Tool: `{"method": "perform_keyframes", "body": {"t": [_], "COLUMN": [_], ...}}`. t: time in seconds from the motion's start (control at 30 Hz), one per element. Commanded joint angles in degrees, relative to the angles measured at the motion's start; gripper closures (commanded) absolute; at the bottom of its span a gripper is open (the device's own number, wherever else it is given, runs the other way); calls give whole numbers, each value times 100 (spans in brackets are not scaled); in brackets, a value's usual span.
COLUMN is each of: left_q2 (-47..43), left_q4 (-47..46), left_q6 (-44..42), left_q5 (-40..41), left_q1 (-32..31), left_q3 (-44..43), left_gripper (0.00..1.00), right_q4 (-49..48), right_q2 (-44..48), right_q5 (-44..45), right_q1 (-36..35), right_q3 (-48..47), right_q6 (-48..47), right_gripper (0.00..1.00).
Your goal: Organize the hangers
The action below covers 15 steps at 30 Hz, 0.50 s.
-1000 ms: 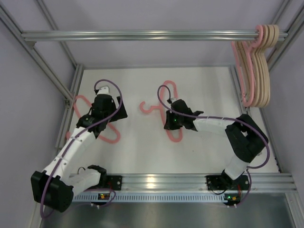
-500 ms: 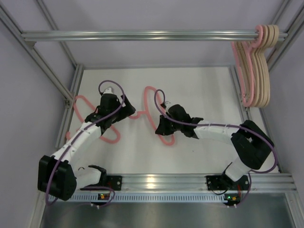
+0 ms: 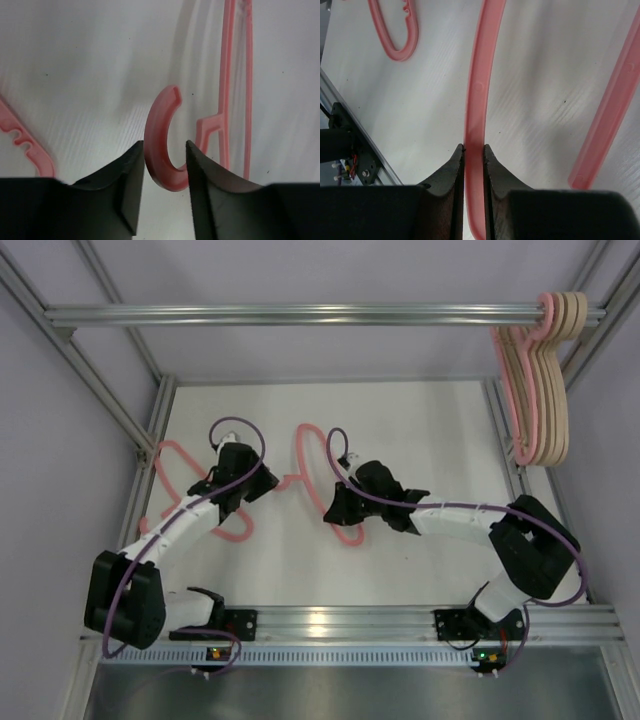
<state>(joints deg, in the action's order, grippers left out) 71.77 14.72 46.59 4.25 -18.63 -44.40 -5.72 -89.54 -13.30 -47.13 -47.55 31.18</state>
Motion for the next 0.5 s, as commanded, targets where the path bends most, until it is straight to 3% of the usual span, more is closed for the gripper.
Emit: {"method": "perform_keyframes", "body": {"t": [0.0, 0.03, 0.13, 0.3, 0.47], "left_q2": [-49, -66, -207, -576, -901], "left_q4": [-435, -426, -426, -426, -426], "left_q6": [201, 219, 403, 614, 799], "left_q5": [-38, -47, -109, -74, 23], "left_q1": [-9, -9, -18, -61, -70], "left_q3": [-77, -86, -86, 28, 160], "left_gripper": [63, 74, 94, 100, 100], "right_q4": [-790, -826, -949, -765, -431], "right_q2": [191, 165, 103, 103, 261], "right_q5": [-129, -138, -120, 99, 941], "right_q1": [-156, -173, -234, -358, -691], "right_q3": [96, 123, 167, 18, -236], "right_q6": [29, 29, 29, -164, -560], "right_gripper": [100, 100, 100, 100, 66]}}
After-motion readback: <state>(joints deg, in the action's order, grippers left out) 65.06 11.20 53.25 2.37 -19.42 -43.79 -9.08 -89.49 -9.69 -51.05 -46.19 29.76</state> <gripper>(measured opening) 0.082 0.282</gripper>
